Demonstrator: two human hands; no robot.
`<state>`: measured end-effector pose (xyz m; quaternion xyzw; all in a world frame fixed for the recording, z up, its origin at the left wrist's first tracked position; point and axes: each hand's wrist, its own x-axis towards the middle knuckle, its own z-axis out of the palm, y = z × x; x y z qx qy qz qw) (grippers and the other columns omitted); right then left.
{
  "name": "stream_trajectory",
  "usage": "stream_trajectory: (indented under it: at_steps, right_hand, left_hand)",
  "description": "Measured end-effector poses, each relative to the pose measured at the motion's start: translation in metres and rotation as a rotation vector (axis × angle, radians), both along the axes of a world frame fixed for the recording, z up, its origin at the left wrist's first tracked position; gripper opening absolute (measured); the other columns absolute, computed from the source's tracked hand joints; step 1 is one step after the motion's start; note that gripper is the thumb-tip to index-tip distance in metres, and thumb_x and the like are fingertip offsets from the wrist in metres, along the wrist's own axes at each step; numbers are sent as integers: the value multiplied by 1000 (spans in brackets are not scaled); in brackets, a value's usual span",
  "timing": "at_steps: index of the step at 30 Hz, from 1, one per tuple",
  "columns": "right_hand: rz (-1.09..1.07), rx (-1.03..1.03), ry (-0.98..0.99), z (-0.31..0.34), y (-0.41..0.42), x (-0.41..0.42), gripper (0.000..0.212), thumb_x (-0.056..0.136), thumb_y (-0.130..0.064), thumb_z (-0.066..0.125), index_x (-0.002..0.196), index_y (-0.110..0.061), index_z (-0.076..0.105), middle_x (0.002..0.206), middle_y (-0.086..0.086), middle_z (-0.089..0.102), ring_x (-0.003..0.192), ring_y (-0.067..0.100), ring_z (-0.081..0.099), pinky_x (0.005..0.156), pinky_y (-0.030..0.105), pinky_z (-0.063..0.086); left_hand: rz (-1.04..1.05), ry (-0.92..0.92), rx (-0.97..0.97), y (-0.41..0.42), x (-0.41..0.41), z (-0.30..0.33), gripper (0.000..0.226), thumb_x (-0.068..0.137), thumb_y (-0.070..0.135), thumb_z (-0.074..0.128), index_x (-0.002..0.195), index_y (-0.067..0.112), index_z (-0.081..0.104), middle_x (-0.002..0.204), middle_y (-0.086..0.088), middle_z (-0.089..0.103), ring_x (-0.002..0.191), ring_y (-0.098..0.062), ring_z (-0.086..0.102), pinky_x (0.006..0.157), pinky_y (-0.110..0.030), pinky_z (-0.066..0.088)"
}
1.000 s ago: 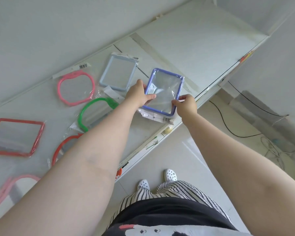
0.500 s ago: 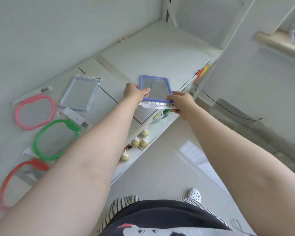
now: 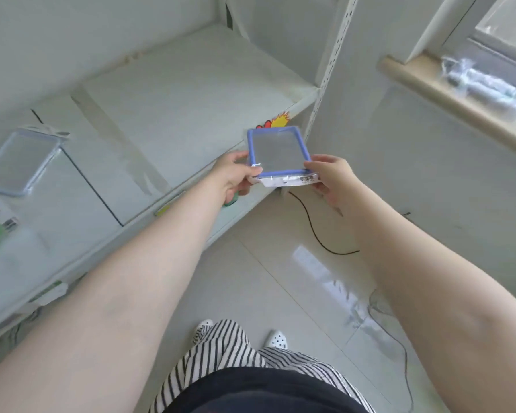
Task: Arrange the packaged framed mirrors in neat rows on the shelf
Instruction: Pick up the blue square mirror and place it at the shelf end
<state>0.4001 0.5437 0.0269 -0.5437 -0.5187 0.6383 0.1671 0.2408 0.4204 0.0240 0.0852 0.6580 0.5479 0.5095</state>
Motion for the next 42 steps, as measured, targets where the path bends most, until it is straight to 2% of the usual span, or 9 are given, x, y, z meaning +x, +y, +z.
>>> stream_trajectory:
  at_steps: [5, 9, 22, 25, 27, 30, 33, 36, 42]
  right_hand:
    - [-18, -43, 89, -9, 45, 15, 34, 88, -2, 59, 121, -8, 62, 89, 5, 66, 72, 18, 64, 76, 30, 55]
    - [-17, -24, 67, -13, 87, 10, 31, 87, -6, 63, 118, -13, 64, 98, 6, 69, 87, 22, 67, 94, 40, 55]
    - [6, -15, 29, 10, 196, -65, 43, 86, -4, 67, 127, -13, 58, 95, 5, 65, 79, 21, 67, 88, 37, 58]
    - [98, -7, -41, 11, 214, -90, 44, 85, -6, 68, 127, -12, 55, 88, 6, 63, 66, 17, 63, 74, 29, 59]
    - [172, 61, -135, 10, 231, -105, 53, 83, -10, 71, 132, -9, 49, 93, 10, 64, 64, 17, 60, 74, 30, 59]
    - [328, 363, -296, 13, 266, -127, 71, 82, -21, 72, 143, -15, 37, 130, 11, 55, 101, 24, 58, 91, 34, 50]
    - [589, 687, -302, 26, 297, -150, 70, 83, -26, 70, 145, -28, 37, 138, 10, 48, 123, 28, 50, 90, 32, 44]
    - [883, 835, -292, 33, 320, -173, 53, 86, -30, 68, 136, -30, 51, 121, 9, 61, 111, 27, 58, 89, 29, 42]
    - [989, 666, -160, 25, 348, -195, 17, 87, -23, 68, 103, -16, 72, 77, 3, 60, 62, 14, 52, 67, 23, 40]
  left_hand:
    - [-26, 69, -6, 49, 10, -2, 62, 82, -4, 65, 137, 17, 46, 103, -6, 69, 80, -25, 64, 78, -35, 46]
    - [-33, 83, 12, 93, 2, -5, 62, 84, -6, 63, 140, 13, 43, 115, -9, 63, 73, -15, 62, 48, -21, 51]
    - [43, 2, 37, 201, -66, 4, 61, 86, -9, 57, 140, 17, 45, 123, -18, 63, 81, -22, 66, 53, -26, 55]
    - [103, -16, 32, 211, -83, 6, 59, 90, -10, 50, 141, 20, 44, 114, -12, 63, 76, -17, 63, 51, -24, 55]
    - [96, 24, -9, 217, -96, 11, 58, 91, -11, 47, 140, 21, 46, 97, -5, 63, 71, -14, 59, 60, -24, 54]
    - [-21, 190, -131, 222, -120, 21, 57, 91, -10, 48, 135, 25, 53, 79, 2, 56, 66, -11, 53, 66, -22, 47]
    - [-130, 340, -235, 230, -138, 38, 52, 91, -5, 51, 127, 31, 59, 82, 4, 59, 72, -9, 55, 66, -18, 45]
    - [-191, 430, -283, 245, -147, 49, 49, 90, -3, 52, 124, 32, 62, 104, 2, 64, 86, -10, 58, 78, -19, 45]
    - [-277, 664, -398, 253, -155, 56, 47, 91, -1, 52, 127, 28, 62, 120, 3, 62, 108, -11, 52, 93, -18, 37]
